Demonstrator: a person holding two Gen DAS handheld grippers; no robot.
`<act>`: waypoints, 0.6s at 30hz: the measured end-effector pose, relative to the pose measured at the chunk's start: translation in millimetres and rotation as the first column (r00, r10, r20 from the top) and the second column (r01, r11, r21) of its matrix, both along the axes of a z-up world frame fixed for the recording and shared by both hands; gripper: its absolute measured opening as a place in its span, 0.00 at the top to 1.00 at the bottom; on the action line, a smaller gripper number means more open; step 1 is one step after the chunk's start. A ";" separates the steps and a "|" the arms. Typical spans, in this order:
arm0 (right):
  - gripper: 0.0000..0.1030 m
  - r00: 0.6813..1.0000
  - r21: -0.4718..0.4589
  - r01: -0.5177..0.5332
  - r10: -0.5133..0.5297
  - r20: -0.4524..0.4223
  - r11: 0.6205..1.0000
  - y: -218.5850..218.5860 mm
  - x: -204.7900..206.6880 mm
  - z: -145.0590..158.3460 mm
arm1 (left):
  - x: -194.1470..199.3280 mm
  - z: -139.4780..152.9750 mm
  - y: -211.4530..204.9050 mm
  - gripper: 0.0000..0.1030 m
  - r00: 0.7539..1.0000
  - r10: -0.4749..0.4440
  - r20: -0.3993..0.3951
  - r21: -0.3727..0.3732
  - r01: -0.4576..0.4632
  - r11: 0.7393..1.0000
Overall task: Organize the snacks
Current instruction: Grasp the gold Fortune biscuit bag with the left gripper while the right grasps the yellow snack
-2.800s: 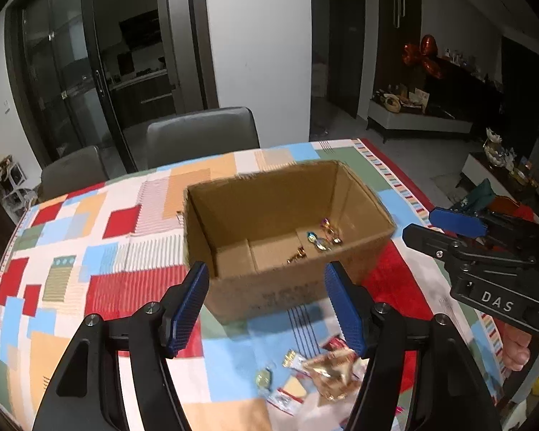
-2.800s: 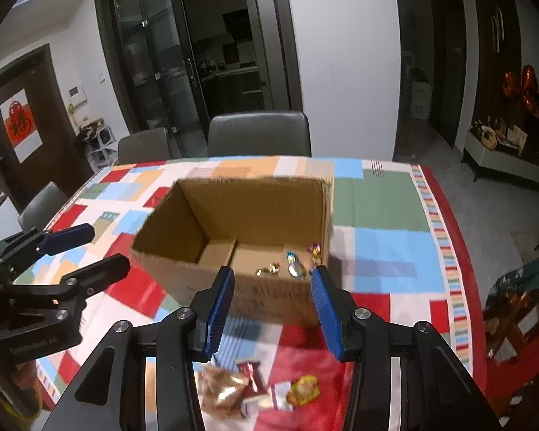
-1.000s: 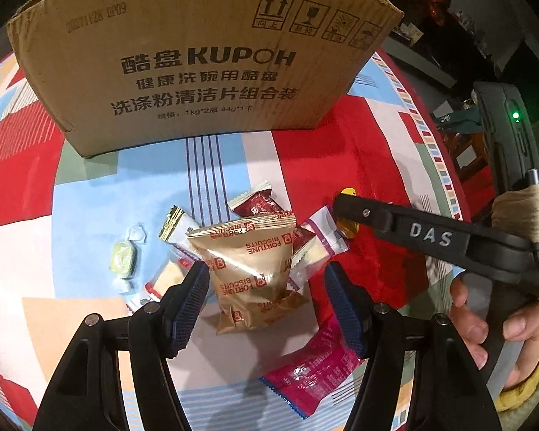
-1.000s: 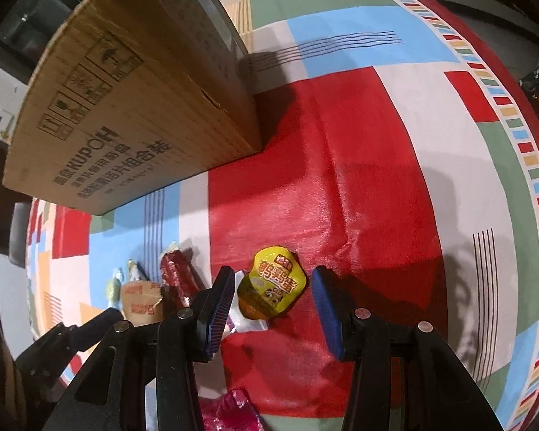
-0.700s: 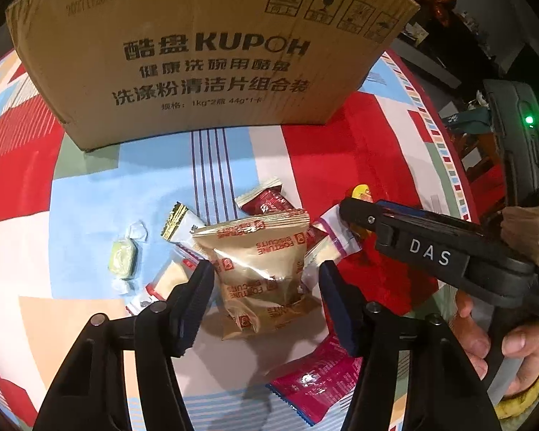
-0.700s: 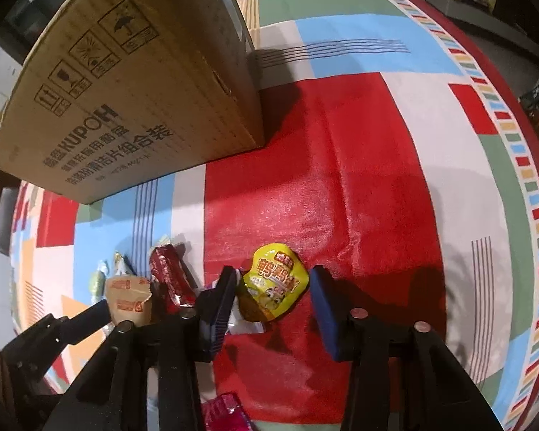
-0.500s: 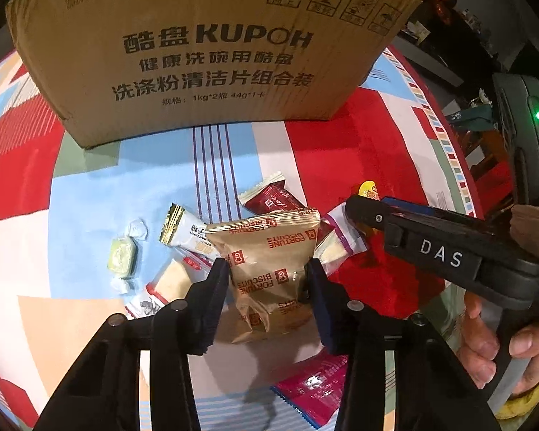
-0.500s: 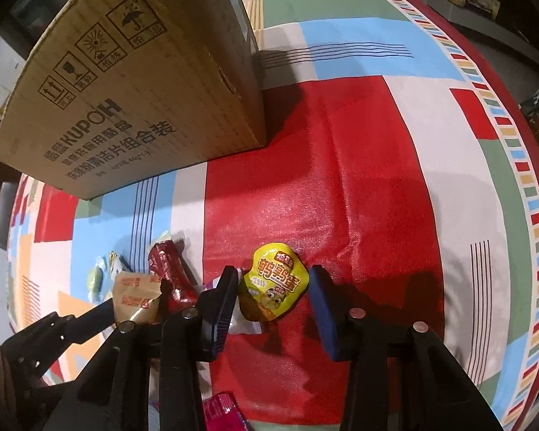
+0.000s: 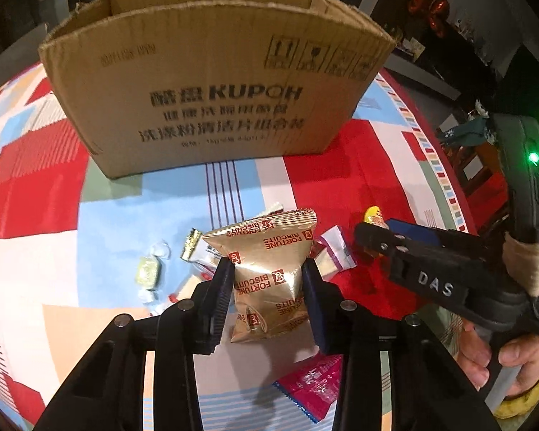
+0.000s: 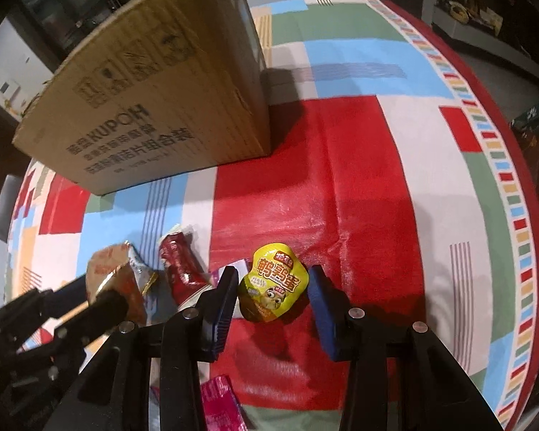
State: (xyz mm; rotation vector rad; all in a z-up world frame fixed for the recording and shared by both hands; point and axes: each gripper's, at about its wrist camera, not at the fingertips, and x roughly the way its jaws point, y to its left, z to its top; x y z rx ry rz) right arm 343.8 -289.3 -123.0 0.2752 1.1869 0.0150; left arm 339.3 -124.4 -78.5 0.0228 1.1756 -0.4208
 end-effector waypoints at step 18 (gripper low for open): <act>0.60 0.978 -0.033 -0.067 0.073 0.195 0.997 22.0 -21.2 78.4 | -16.4 70.3 33.5 0.63 0.983 0.037 0.178 -0.029 -0.033 0.999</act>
